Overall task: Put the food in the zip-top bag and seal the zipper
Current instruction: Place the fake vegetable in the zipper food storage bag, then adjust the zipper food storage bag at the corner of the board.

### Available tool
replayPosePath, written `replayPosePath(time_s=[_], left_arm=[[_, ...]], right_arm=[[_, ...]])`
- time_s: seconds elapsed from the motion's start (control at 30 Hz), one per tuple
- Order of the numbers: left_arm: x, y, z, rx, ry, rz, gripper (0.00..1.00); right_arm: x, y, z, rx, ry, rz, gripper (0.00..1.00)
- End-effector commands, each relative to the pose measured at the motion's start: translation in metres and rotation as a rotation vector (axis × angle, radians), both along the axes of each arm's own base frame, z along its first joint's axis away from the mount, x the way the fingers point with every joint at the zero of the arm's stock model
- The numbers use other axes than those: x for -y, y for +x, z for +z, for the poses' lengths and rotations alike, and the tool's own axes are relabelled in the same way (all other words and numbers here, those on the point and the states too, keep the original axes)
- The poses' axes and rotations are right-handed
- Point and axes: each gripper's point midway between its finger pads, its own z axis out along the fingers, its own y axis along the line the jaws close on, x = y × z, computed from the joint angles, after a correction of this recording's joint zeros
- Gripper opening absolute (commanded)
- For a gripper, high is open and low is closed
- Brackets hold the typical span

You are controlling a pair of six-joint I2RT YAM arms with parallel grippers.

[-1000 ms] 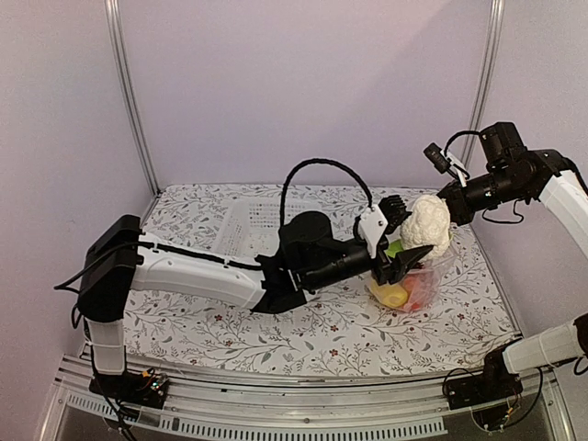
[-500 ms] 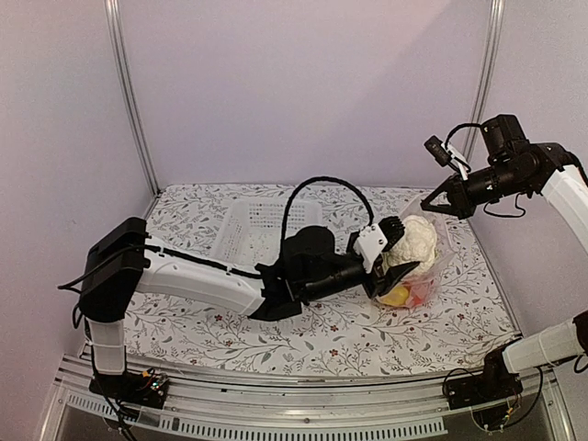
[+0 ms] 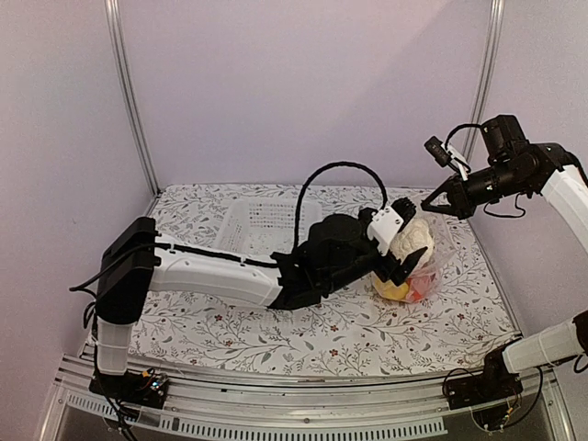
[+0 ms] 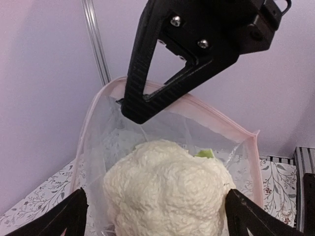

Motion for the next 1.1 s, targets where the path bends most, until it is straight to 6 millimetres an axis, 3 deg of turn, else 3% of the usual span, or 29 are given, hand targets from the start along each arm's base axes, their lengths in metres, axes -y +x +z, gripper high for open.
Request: replayPosePath(time_s=[0.0, 0.17, 0.27, 0.4, 0.5, 0.63, 0.7, 0.87, 0.97, 1.07], left_arm=[[-0.009, 0.01, 0.022, 0.018, 0.0, 0.089, 0.99], [-0.015, 0.005, 0.043, 0.047, 0.0, 0.091, 0.99], [-0.019, -0.028, 0.065, 0.137, -0.008, -0.009, 0.99], [-0.025, -0.082, 0.078, 0.199, 0.052, -0.233, 0.97], [-0.037, -0.084, 0.078, 0.125, 0.081, -0.225, 0.94], [-0.06, -0.083, 0.056, 0.054, 0.129, -0.189, 0.91], [-0.077, -0.084, 0.033, 0.026, 0.159, -0.17, 0.89], [-0.121, -0.086, -0.004, -0.02, 0.1, -0.116, 0.86], [-0.126, -0.079, -0.01, -0.028, 0.078, -0.089, 0.84], [-0.116, -0.077, -0.01, -0.079, -0.014, -0.14, 0.83]], right_arm=[[-0.004, -0.006, 0.008, 0.015, 0.028, 0.019, 0.0], [-0.005, -0.003, 0.015, 0.022, 0.036, 0.019, 0.0], [-0.005, -0.002, 0.015, 0.019, 0.034, 0.019, 0.0], [-0.005, -0.002, 0.01, 0.011, 0.026, 0.023, 0.0], [-0.009, -0.014, 0.011, 0.001, 0.047, 0.076, 0.0], [-0.011, -0.03, 0.015, 0.015, 0.067, 0.138, 0.0], [-0.011, -0.039, 0.017, 0.025, 0.068, 0.167, 0.0], [-0.011, -0.076, 0.021, 0.037, 0.084, 0.295, 0.0], [-0.01, -0.084, 0.018, 0.054, 0.071, 0.33, 0.0], [-0.009, -0.078, 0.009, 0.055, 0.056, 0.323, 0.0]])
